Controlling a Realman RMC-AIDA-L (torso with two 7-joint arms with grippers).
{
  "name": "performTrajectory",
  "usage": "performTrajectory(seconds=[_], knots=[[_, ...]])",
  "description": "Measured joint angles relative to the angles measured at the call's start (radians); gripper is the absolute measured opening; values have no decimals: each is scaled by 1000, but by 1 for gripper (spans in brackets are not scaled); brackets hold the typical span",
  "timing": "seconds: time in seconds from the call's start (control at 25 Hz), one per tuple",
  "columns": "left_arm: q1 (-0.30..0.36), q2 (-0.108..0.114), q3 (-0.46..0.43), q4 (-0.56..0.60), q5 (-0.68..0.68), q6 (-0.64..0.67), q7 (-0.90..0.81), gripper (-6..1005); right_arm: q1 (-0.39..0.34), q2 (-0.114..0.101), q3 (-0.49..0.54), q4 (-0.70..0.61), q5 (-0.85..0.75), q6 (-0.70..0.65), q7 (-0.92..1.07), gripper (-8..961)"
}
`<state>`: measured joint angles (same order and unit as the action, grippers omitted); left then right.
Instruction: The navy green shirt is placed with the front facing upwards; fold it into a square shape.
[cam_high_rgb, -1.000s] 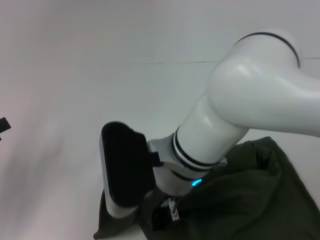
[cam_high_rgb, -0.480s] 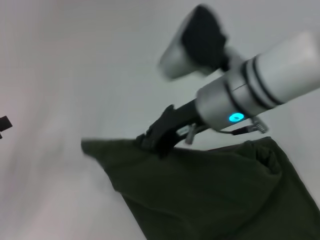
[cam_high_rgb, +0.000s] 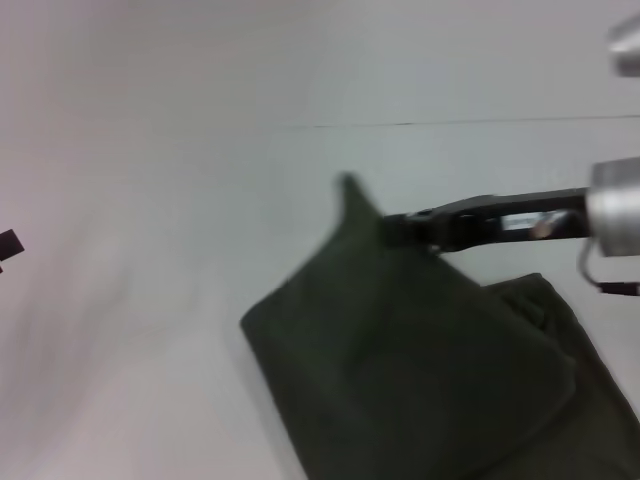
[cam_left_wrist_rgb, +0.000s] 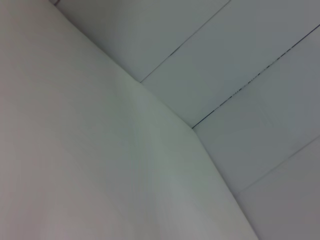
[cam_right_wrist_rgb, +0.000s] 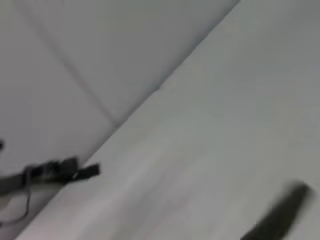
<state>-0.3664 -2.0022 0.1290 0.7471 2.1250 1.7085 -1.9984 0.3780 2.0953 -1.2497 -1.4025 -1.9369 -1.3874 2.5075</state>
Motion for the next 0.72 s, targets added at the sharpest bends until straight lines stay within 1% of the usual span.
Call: performTrajectory(seconds=[0.08,0.2,0.32,0.48,0.72], knots=[[0,0,0,0,1,-1,3,920,-34,0,60,2,12,-3,-4,26],[-4,-1,3,0,1,1,3,919,-75,0,178,27,34,-30,-18,27],[-8,-3,18,-2,1,5,1,918,-107,1,257,62,49,-68,-37,28],[-14,-4,42,-17,1,5,-2,916,-156,1,306,127,79,-99,-76,29],[-29,0,62,-49,1,0,-5,913,-168,-2,403,255,9,-125,-137,30]])
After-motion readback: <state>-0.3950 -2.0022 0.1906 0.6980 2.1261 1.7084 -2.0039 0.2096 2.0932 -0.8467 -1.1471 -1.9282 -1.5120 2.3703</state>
